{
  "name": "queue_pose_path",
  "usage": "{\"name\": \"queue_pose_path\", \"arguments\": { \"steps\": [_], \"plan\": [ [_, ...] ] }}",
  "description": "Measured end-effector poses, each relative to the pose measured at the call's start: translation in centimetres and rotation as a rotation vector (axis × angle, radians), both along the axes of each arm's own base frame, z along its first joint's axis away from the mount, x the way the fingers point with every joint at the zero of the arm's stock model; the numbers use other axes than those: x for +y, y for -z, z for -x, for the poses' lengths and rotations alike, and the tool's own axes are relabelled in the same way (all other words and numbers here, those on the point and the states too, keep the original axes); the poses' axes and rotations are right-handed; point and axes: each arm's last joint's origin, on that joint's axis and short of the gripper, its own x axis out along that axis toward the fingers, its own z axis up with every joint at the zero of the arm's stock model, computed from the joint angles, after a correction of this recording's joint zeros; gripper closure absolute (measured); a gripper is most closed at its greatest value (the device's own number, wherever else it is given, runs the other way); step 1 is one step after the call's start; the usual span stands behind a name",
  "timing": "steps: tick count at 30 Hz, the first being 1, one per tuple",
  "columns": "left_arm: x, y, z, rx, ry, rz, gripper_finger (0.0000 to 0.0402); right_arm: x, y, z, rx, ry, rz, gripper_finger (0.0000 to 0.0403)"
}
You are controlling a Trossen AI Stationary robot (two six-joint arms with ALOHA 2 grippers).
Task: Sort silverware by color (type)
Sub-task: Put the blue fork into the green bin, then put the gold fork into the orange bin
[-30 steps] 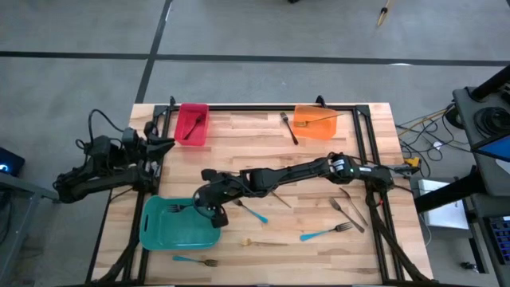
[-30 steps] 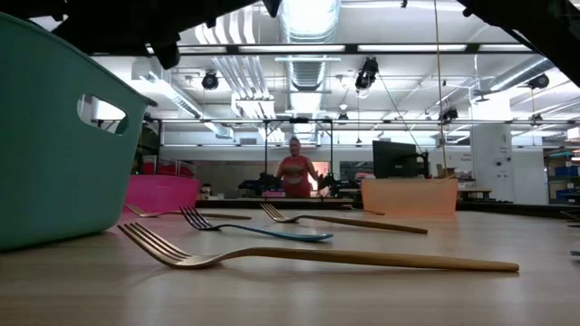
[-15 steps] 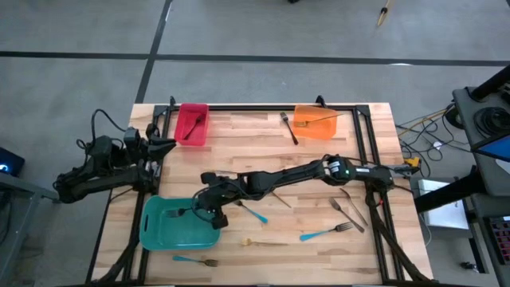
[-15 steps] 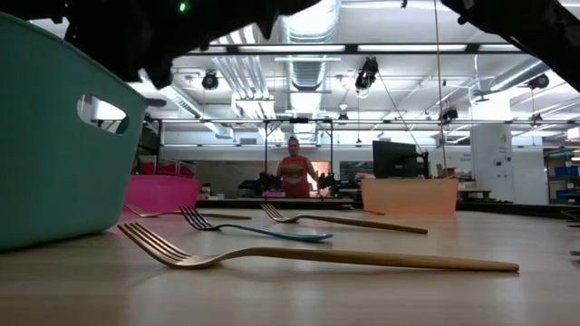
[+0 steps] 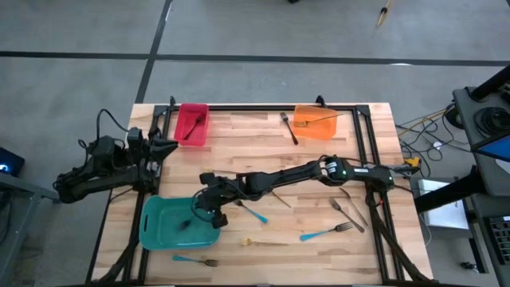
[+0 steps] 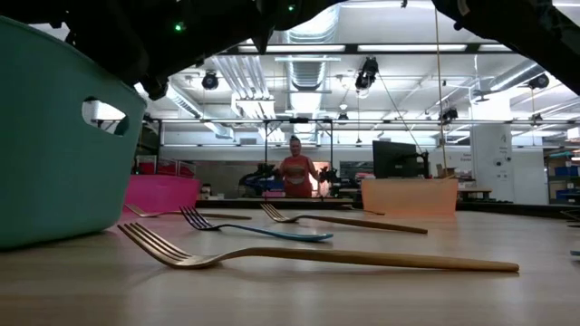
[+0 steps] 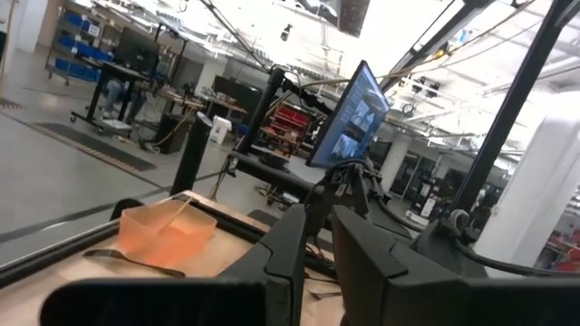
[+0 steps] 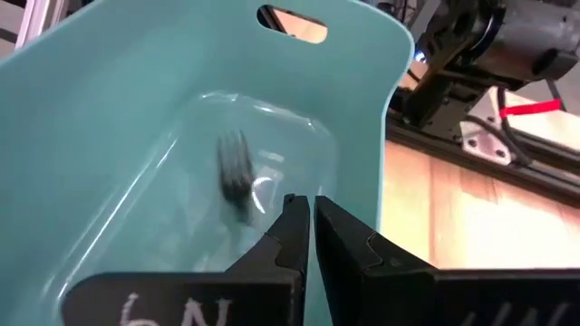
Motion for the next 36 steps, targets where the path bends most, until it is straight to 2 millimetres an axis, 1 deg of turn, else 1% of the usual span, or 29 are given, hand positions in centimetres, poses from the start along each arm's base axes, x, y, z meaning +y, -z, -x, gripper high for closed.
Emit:
{"name": "queue_pose_path", "arguments": {
  "steps": [9,12,15,18,22,25,27,29,31,36],
  "plan": [
    [0.0,0.0,0.0,0.005,-0.008,-0.030,0.0362,0.0,-0.3,-0.1,-0.029,-0.013,0.022,0.0390],
    [0.0,0.0,0.0,0.008,-0.008,-0.030,0.0362,0.0,-0.8,0.0,-0.046,-0.020,0.035,0.0390],
    [0.0,0.3,-0.1,0.032,-0.005,-0.006,0.0362,0.0,-2.2,0.3,-0.078,-0.030,0.061,0.0390],
    [0.0,0.9,-0.1,0.085,0.007,0.066,0.0362,-0.2,-4.2,1.0,-0.098,-0.024,0.113,0.0390],
    [-0.1,2.3,-0.2,0.208,0.050,0.206,0.0362,-0.6,-6.6,2.3,-0.066,0.008,0.194,0.0390],
    [-0.2,3.2,-0.2,0.290,0.096,0.321,0.0362,-0.9,-8.5,3.6,-0.028,0.006,0.218,0.0390],
    [-0.3,3.5,-0.1,0.313,0.127,0.372,0.0362,-1.3,-9.7,4.4,-0.010,0.005,0.227,0.0390],
    [-0.4,3.3,-0.2,0.302,0.148,0.388,0.0362,-1.8,-10.6,5.2,0.022,0.005,0.238,0.0390],
    [-0.3,3.0,-0.3,0.266,0.155,0.379,0.0362,-2.6,-11.0,5.8,0.060,0.013,0.244,0.0390],
    [-0.1,1.1,-1.1,0.116,0.168,0.279,0.0362,-5.1,-11.2,6.8,0.161,0.055,0.239,0.0391]
  ]
}}
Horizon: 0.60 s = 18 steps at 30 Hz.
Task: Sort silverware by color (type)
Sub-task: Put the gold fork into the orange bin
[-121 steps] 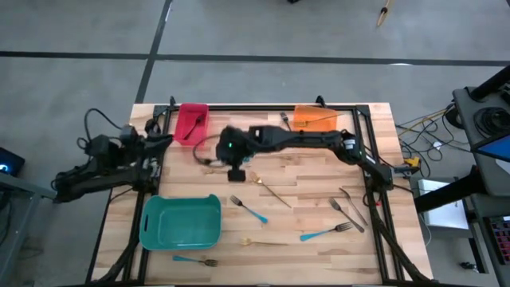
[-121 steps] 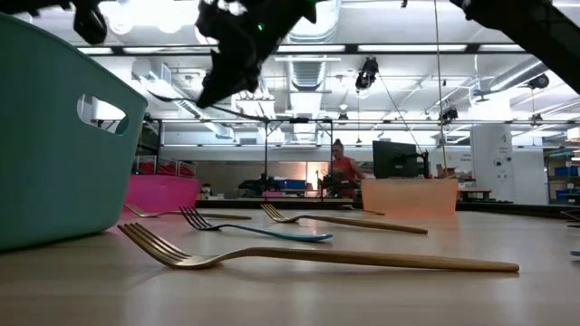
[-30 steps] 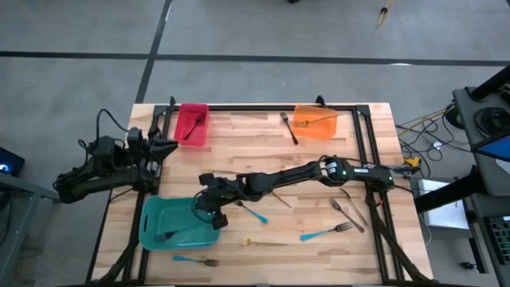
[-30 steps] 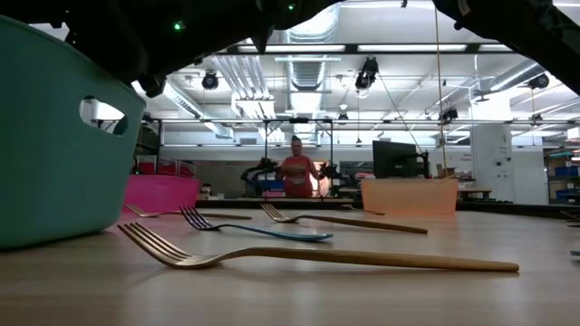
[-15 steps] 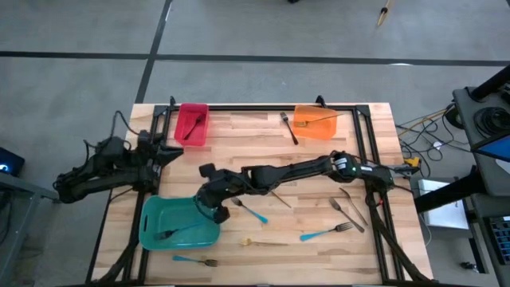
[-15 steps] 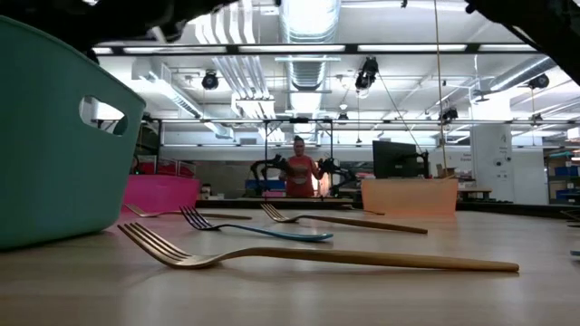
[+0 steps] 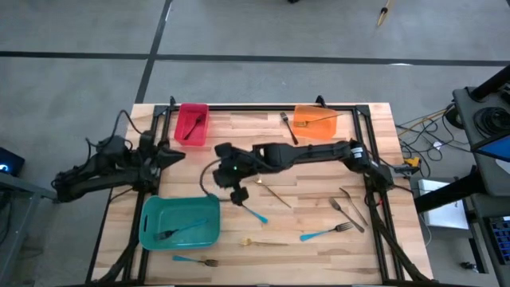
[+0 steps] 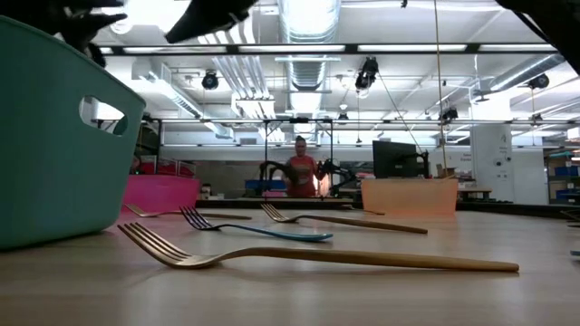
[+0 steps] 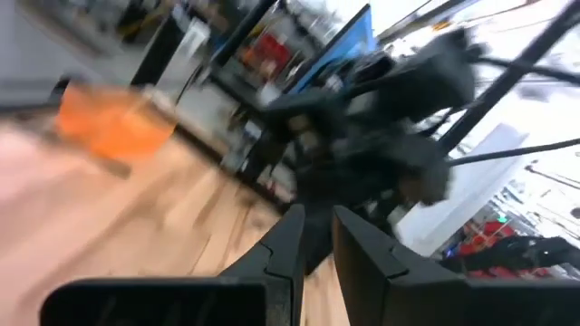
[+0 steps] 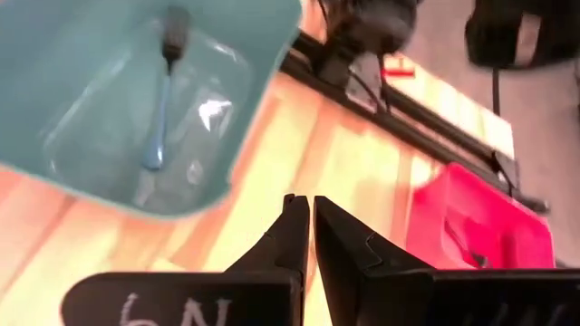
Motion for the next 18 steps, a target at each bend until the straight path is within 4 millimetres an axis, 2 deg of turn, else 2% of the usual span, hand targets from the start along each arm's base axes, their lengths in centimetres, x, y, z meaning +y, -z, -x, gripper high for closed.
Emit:
{"name": "queue_pose_path", "arguments": {
  "steps": [7,11,18],
  "plan": [
    [0.6,-1.3,-2.7,-0.060,-0.013,-0.107,0.0362,-3.4,0.8,-0.2,0.012,0.084,-0.062,0.0394],
    [0.9,-1.1,-4.5,-0.024,-0.004,-0.120,0.0362,-3.9,1.3,-0.2,0.019,0.004,-0.155,0.0394],
    [0.5,-0.8,-5.9,0.004,0.051,-0.133,0.0362,-4.0,2.2,-0.3,0.030,-0.003,-0.149,0.0394]
  ]
}}
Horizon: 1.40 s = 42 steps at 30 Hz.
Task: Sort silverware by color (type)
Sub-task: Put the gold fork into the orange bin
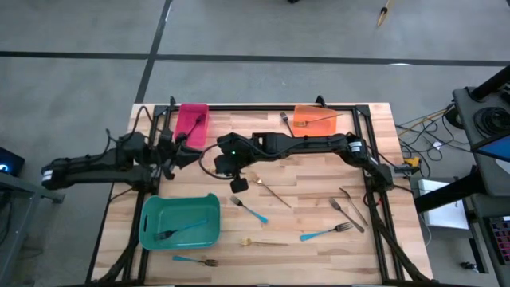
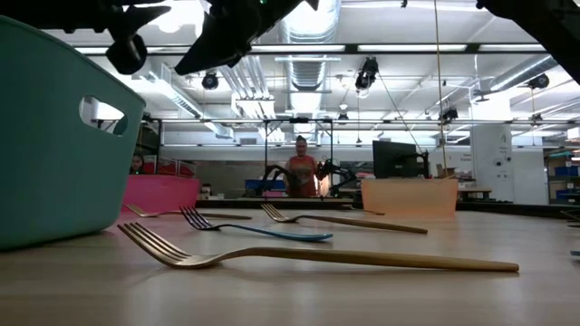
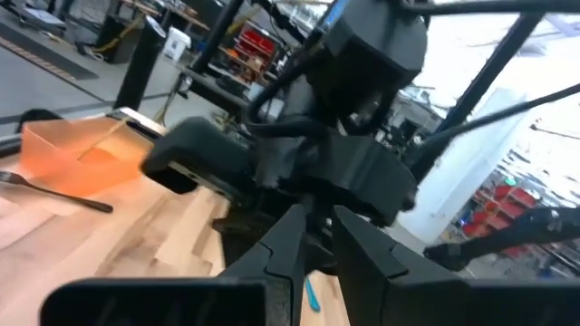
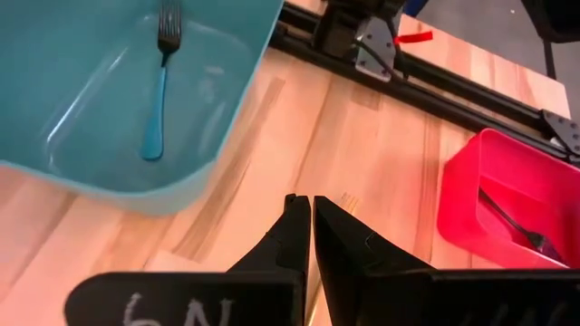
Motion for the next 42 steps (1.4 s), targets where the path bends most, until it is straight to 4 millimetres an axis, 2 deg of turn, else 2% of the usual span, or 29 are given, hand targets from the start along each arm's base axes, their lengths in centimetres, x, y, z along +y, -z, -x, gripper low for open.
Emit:
{"name": "queue_pose_path", "arguments": {
  "steps": [5,9,17,24,32,42],
  "plan": [
    [-0.6,-0.3,-0.5,-0.037,-0.001,-0.014,0.0362,0.0,0.2,0.1,0.005,0.003,-0.005,0.0394],
    [-1.2,-0.4,-0.9,-0.052,0.030,-0.041,0.0362,0.0,-0.8,1.0,-0.007,0.002,-0.003,0.0394],
    [-1.5,-0.1,-1.4,-0.026,0.037,-0.050,0.0362,0.1,-3.7,4.1,-0.071,0.001,0.003,0.0394],
    [-1.4,-0.1,-1.6,-0.024,0.009,-0.044,0.0362,0.2,-4.3,8.0,-0.165,0.033,-0.041,0.0394],
    [-1.4,0.0,-1.7,-0.020,0.011,-0.022,0.0362,0.5,-2.4,10.8,-0.250,0.030,-0.047,0.0394],
    [-1.3,0.9,-2.8,0.053,-0.009,0.003,0.0362,0.4,1.5,11.7,-0.296,0.030,-0.039,0.0394]
  ]
}}
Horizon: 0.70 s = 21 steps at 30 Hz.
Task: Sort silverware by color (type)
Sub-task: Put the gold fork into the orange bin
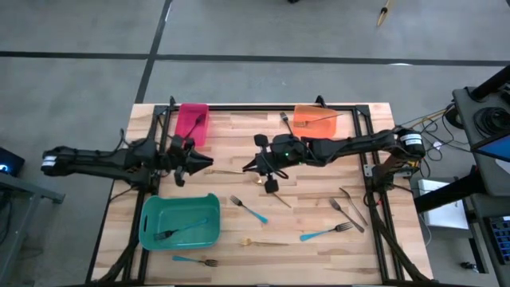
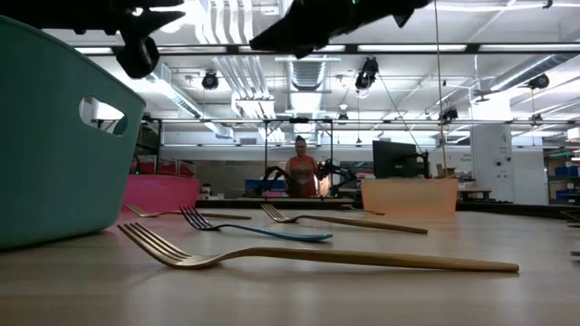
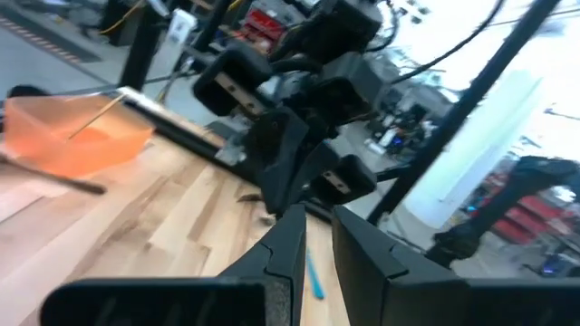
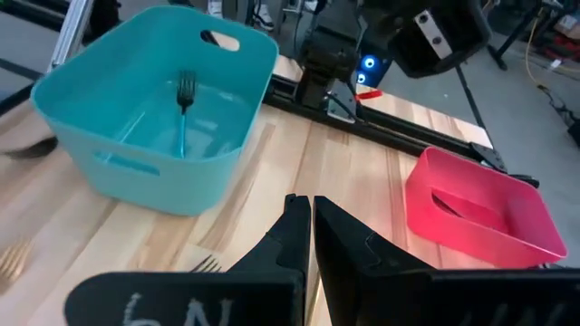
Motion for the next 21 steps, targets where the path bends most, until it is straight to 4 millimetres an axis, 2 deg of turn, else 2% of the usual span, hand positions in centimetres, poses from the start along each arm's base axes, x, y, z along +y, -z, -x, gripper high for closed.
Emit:
{"name": "queue_pose_path", "arguments": {
  "steps": [6,11,15,21],
  "plan": [
    [0.2,0.8,-1.1,0.049,-0.051,-0.021,0.0362,-1.5,1.5,0.4,0.031,0.037,0.006,0.0394],
    [0.2,1.1,-1.5,0.078,-0.051,-0.076,0.0362,-3.6,1.8,0.7,0.044,0.098,-0.004,0.0394],
    [0.2,1.5,-1.8,0.105,-0.049,-0.116,0.0362,-5.0,1.9,0.9,0.048,0.173,-0.082,0.0394],
    [0.2,1.9,-2.1,0.132,-0.047,-0.115,0.0362,-4.6,1.3,0.7,0.061,0.204,-0.194,0.0394]
  ]
}}
